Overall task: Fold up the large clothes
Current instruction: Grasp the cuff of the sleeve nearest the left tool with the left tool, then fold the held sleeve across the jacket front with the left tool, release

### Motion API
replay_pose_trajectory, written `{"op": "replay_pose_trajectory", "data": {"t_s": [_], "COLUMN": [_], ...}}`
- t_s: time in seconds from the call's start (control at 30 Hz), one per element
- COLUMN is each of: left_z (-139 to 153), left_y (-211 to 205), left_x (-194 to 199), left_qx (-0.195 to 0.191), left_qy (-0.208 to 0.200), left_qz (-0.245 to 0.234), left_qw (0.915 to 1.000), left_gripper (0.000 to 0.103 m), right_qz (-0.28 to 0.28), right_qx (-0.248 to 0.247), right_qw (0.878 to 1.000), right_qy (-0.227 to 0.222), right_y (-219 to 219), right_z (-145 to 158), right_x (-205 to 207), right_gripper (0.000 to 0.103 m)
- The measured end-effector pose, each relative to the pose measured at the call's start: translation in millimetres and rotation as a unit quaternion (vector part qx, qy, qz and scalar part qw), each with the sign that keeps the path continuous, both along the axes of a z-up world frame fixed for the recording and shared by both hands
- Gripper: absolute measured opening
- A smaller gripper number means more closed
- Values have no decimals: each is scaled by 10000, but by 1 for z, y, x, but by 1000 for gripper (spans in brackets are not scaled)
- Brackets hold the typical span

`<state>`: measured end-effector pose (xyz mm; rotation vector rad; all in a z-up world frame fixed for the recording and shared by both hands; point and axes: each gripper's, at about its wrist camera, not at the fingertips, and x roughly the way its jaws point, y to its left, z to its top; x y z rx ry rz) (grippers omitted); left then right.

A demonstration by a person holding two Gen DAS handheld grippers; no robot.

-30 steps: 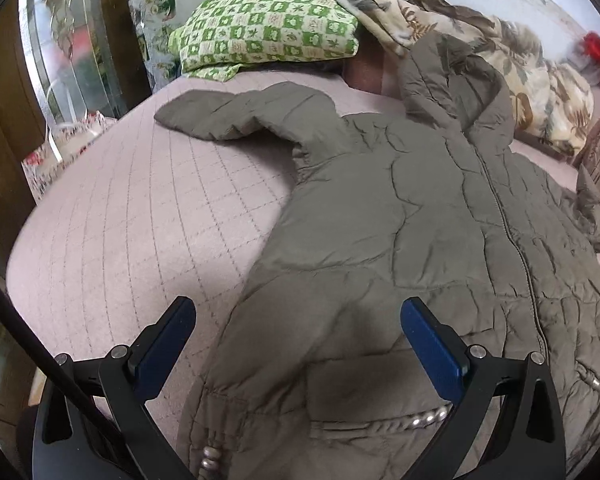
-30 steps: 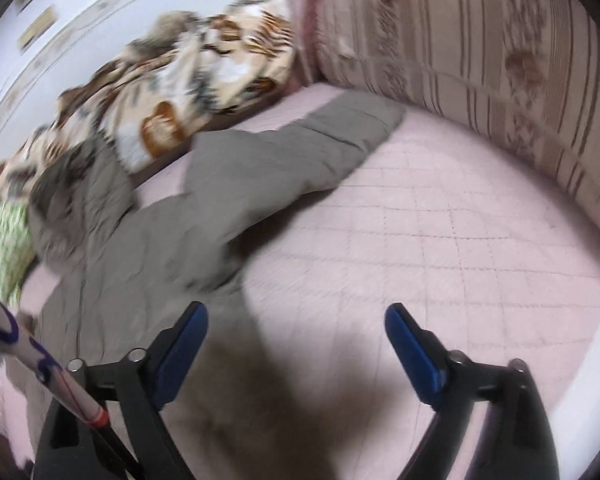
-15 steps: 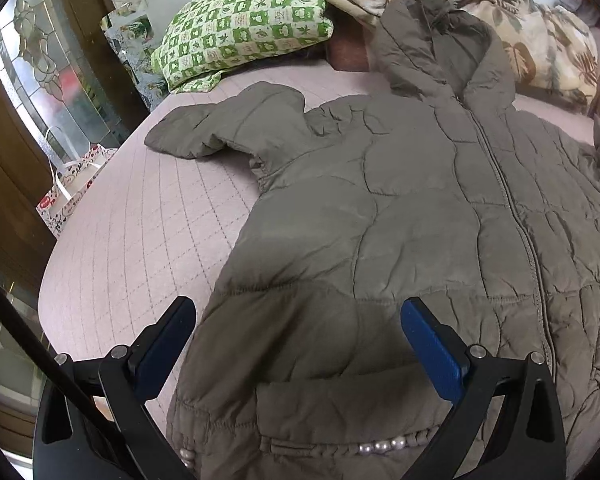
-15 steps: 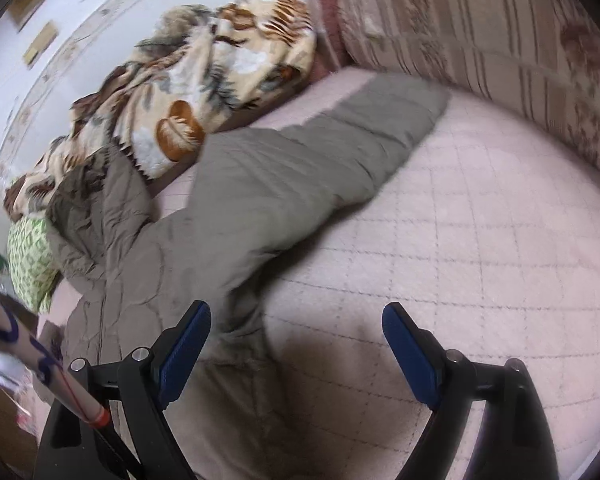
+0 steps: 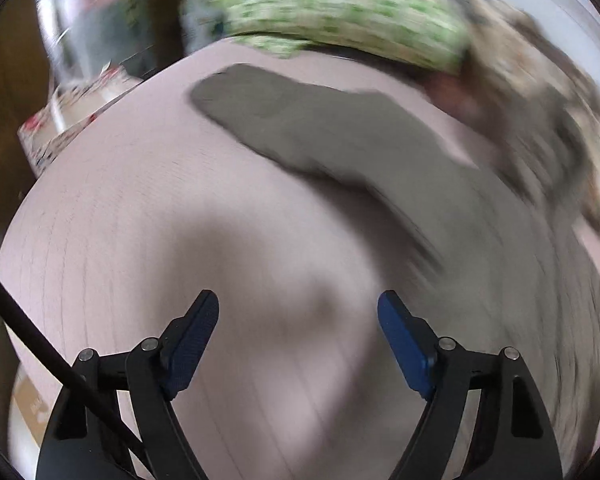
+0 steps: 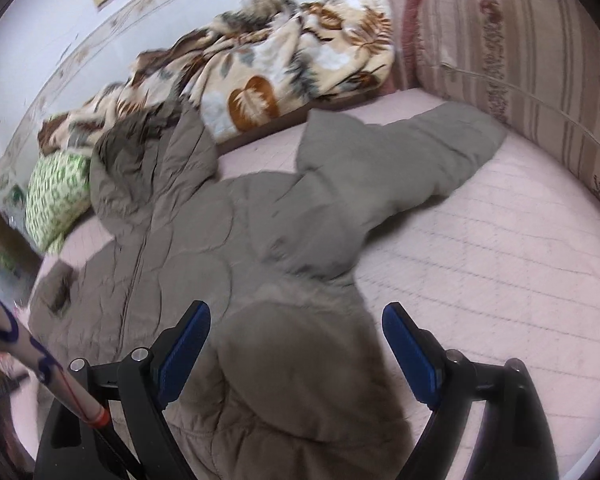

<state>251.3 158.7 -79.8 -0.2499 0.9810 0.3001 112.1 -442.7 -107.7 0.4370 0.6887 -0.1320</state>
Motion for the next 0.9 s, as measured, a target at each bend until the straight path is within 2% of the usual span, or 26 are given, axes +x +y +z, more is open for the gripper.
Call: {"op": "replay_pose_trajectory", "data": {"t_s": [0.17,0.27,0.37,0.43,0.47,0.53,0.6,0.63,0.67,0.7,0.77,0.9], "left_z": [-16,-26,-39,-38,-38,-41,-43,-41,-39,-37,-31,17], "left_y": [76,107,126,133,135,141,143,143,142,140,141,126], "left_x": [78,115,148,163,173,185,193,196,197,199,197,177], "left_qx": [-867,-1348,-1925,-2007,-2171,-2325,-2306,-2143,-1900,-1841,-1935,-1881], "left_qy": [-24,-158,-226,-441,-494,-499,-475,-397,-275,-169,-80,-364], "left_qz": [413,662,777,866,797,863,993,1086,1188,1119,1013,869], "left_qw": [9954,9885,9780,9748,9716,9675,9668,9699,9742,9764,9758,9776], "left_gripper": [81,81,81,81,81,82,80,60,27,18,11,9], "right_qz": [67,21,-72,-137,-154,-153,-142,-134,-118,-108,-94,-83], "right_qx": [-296,-446,-475,-493,-532,-606,-722,-760,-802,-821,-843,-849], "right_qw": [9994,9985,9976,9969,9965,9959,9947,9942,9936,9932,9927,9927], "right_qy": [157,323,497,592,627,662,724,751,789,816,853,854], "right_y": [15,19,19,18,19,20,23,24,24,25,25,26], "right_z": [-11,-20,-30,-34,-36,-38,-42,-43,-45,-46,-47,-47], "right_x": [8,15,22,26,27,28,31,33,35,37,40,40], "right_gripper": [91,91,91,91,91,92,93,93,94,94,95,95]}}
